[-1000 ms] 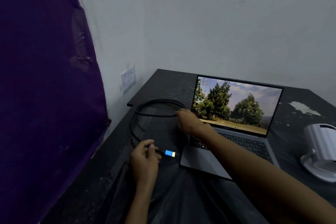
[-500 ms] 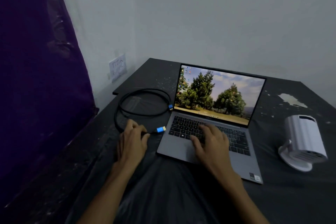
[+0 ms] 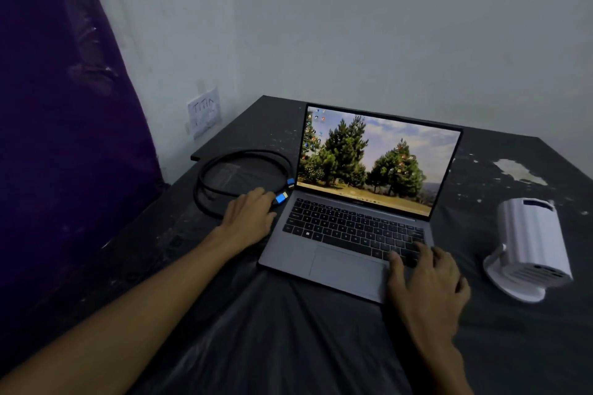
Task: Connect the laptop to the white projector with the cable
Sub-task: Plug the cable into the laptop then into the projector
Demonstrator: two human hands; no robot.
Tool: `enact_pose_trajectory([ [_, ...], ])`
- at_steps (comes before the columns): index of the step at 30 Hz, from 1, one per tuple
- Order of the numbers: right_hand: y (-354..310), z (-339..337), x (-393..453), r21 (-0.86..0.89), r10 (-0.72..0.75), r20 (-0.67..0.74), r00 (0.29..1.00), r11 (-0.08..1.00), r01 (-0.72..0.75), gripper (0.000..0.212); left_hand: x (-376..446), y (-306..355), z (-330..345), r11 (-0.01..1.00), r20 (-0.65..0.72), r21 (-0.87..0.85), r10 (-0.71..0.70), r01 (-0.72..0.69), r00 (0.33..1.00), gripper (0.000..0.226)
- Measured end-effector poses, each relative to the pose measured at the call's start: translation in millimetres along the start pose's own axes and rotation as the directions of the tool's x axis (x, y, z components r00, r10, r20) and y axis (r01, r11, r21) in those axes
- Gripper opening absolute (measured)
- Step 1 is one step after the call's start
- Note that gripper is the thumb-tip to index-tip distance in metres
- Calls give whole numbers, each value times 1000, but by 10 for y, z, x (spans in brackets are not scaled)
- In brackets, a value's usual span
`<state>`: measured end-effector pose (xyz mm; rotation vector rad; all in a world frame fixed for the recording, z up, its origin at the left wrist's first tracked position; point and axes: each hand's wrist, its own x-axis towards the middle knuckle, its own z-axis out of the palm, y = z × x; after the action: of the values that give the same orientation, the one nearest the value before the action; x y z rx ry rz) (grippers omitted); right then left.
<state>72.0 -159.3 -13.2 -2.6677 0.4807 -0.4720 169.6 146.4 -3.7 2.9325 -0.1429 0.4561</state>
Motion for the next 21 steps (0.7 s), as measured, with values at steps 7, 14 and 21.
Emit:
enact_pose_trajectory([
  [7, 14, 5, -3, 72, 18, -17, 1000, 997, -16, 55, 307, 59, 39, 999, 8, 40, -1, 1, 1000, 29],
  [14, 7, -28, -6, 103, 26, -24, 999, 994, -23, 50, 401, 55, 0, 958, 139, 256, 93, -127, 986, 26],
  [21, 16, -37, -9, 120, 34, -33, 999, 992, -29, 49, 351, -196, 26, 905, 149, 281, 286, -318, 947, 23],
])
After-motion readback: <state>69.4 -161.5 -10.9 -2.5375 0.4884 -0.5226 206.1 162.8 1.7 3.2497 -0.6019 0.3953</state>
